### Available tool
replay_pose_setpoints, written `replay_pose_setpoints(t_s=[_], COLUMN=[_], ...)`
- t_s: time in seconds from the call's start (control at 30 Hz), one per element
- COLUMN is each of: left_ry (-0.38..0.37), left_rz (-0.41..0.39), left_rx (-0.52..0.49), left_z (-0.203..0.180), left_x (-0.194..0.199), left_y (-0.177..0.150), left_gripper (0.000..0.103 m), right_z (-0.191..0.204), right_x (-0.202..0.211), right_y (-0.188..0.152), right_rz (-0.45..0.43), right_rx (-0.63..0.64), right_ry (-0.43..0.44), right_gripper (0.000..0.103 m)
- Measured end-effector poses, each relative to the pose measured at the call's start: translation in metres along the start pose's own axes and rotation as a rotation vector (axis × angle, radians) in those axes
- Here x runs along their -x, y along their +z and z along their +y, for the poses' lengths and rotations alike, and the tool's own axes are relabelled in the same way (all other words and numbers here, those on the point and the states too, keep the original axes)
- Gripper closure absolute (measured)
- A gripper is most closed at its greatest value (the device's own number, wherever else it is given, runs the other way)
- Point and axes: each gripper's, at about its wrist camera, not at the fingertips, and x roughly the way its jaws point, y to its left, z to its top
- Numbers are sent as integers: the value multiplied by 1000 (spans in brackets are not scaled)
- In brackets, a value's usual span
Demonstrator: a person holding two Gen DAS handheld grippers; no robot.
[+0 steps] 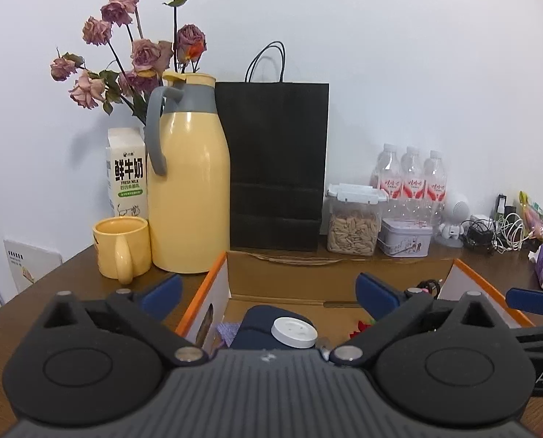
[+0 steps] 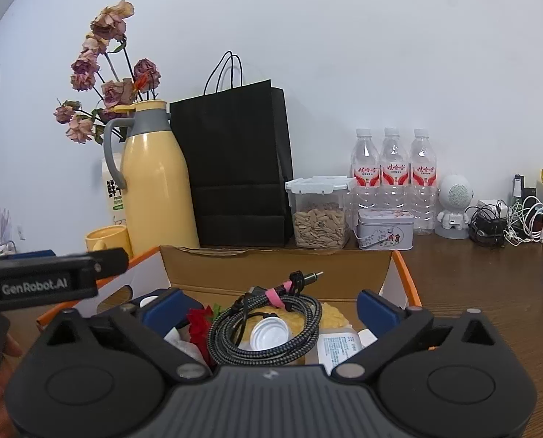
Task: Organize objects
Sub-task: 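Carry both white caps over the red box and open both grippers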
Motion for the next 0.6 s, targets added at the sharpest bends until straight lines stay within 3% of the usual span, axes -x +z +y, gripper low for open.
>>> replay_pose_setpoints(t_s=[0.6], left_ry=[2], left_rz=[-6], left_rx=[3], left_z=[2], left_x=[9], left_y=[-3], left_gripper=[0], right_z=[0], right_x=[18], right_y=[-1], right_rz=[-31], right_rx=[11], right_ry=[-10], right_gripper=[0])
